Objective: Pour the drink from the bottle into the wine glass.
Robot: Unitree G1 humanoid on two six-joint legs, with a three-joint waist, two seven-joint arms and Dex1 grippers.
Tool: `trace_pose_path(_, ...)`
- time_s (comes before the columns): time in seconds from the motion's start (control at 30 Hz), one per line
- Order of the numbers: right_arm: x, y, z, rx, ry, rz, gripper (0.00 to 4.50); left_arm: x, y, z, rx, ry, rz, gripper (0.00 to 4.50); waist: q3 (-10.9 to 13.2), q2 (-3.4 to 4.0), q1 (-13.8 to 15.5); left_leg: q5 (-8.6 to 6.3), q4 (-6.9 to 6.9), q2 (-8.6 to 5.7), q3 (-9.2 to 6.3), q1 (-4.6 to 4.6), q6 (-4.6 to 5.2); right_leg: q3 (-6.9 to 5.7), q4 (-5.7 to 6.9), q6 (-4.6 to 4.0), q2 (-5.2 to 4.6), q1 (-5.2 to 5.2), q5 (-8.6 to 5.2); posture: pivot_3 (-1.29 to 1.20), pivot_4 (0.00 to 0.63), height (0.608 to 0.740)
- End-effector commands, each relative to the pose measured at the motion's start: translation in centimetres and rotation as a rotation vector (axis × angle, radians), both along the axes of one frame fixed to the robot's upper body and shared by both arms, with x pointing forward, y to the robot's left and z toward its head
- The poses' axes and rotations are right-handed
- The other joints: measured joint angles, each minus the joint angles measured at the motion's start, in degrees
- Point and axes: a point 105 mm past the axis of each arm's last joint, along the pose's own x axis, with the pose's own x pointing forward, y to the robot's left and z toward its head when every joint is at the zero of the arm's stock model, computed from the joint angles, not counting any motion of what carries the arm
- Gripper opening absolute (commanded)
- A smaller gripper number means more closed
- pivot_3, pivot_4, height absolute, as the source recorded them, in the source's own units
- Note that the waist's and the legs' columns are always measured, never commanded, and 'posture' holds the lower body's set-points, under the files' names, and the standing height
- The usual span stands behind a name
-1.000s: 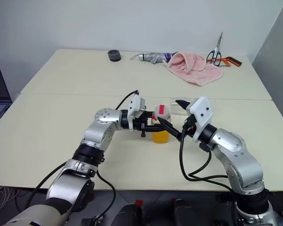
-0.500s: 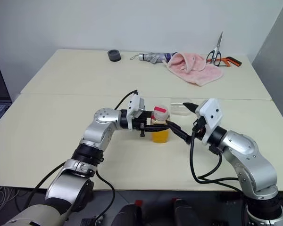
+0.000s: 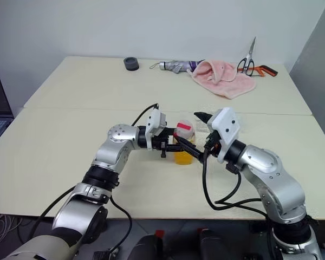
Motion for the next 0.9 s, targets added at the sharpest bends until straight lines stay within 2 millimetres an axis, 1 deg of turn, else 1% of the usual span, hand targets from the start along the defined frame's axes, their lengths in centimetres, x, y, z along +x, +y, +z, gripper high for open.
trace_pose_path(0.03, 0.1, 0.6, 0.8, 0.001, -0.065, -0.005, 4.50, 0.0, -0.4, 1.5, -0.015, -0.057, -0.019, 1.79, 0.0, 0.00, 0.0, 0.00, 0.00, 0.00, 0.01, 0.00, 0.00, 0.01, 0.00, 0.00, 0.00, 0.00, 0.00, 0.00, 0.150, 0.740)
trace_pose_path(0.17, 0.7, 0.6, 0.7, -0.003, -0.074, -0.029, 4.50, 0.0, -0.4, 1.5, -0.015, -0.058, -0.020, 1.79, 0.0, 0.00, 0.0, 0.00, 0.00, 0.00, 0.01, 0.00, 0.00, 0.01, 0.00, 0.00, 0.00, 0.00, 0.00, 0.00, 0.150, 0.740)
trace_pose_path(0.33, 1.1, 0.1, 0.6, 0.001, -0.078, -0.061, 4.50, -0.1, -0.4, 1.5, -0.015, -0.058, -0.020, 1.79, 0.0, 0.00, 0.0, 0.00, 0.00, 0.00, 0.00, 0.00, 0.00, 0.00, 0.00, 0.00, 0.00, 0.00, 0.00, 0.00, 0.150, 0.740)
trace_pose_path(0.7, 1.3, -1.2, 0.3, 0.010, -0.057, -0.100, 4.50, -0.2, -0.4, 1.4, -0.016, -0.056, -0.022, 1.79, 0.0, 0.00, 0.0, 0.00, 0.00, 0.00, 0.01, 0.00, 0.00, 0.01, 0.01, 0.00, 0.00, 0.00, 0.00, 0.00, 0.150, 0.740)
trace_pose_path(0.9, 1.2, -1.6, 0.2, 0.009, -0.048, -0.104, 4.50, -0.1, -0.3, 1.5, -0.013, -0.057, -0.022, 1.79, 0.0, 0.00, 0.0, 0.00, 0.00, 0.00, 0.01, 0.00, 0.00, 0.01, 0.01, 0.00, 0.00, 0.00, 0.00, 0.00, 0.150, 0.740)
